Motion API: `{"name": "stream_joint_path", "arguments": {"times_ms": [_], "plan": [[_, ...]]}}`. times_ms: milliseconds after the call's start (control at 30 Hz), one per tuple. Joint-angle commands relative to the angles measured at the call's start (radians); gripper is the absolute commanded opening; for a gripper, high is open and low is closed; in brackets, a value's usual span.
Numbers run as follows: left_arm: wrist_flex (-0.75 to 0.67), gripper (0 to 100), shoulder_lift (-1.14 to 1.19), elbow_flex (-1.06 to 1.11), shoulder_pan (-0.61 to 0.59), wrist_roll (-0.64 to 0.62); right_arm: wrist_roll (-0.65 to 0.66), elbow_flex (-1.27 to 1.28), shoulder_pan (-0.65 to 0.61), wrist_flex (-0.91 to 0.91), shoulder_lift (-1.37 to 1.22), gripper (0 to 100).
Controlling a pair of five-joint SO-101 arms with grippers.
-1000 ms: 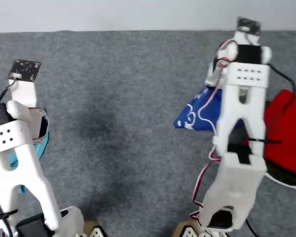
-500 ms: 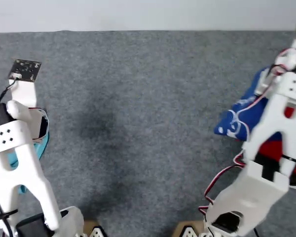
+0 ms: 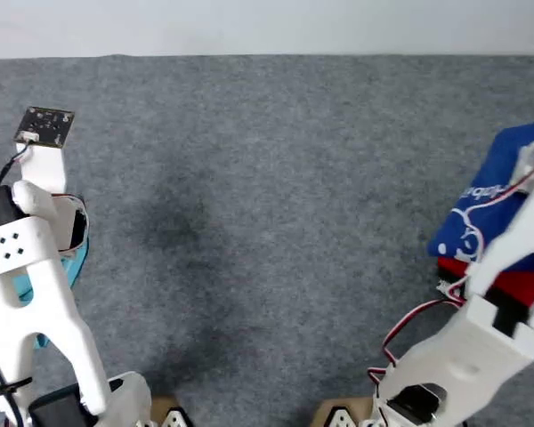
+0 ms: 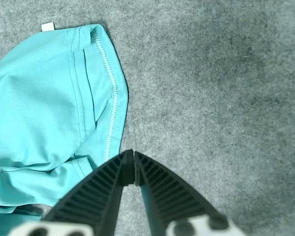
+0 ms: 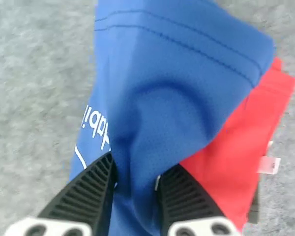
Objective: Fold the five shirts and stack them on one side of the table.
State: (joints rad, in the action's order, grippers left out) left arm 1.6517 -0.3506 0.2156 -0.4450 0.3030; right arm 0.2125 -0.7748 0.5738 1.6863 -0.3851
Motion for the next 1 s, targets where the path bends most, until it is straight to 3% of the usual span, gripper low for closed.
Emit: {"name": "stream_joint_path", "arguments": {"times_ms": [0,300,500,567,733,933,967], "plan": [[-0.006,0,-0.028,-0.010,0.002,0.006,0.044,-0.008,0.081,-0.054,-0.024,0.8],[-0.006,0,-0.026,-0.007,0.002,0.006,0.147,-0.009,0.185,-0.130,-0.165,3.3],[-0.006,0,-0.029,-0.007,0.002,0.006,0.044,-0.009,0.182,-0.062,-0.082,28.1],[-0.005,0,-0.031,-0.007,0.002,0.006,0.026,-0.009,0.163,-0.027,-0.025,31.4],[0.009,0,-0.031,-0.007,0.002,0.008,0.028,-0.009,0.099,0.082,0.093,24.4],[0.023,0,-0.031,-0.007,0.002,0.008,0.029,0.023,0.091,0.096,0.041,0.6],[0.023,0,-0.031,-0.007,0.000,0.008,0.029,0.029,0.091,0.102,0.019,0.9]]}}
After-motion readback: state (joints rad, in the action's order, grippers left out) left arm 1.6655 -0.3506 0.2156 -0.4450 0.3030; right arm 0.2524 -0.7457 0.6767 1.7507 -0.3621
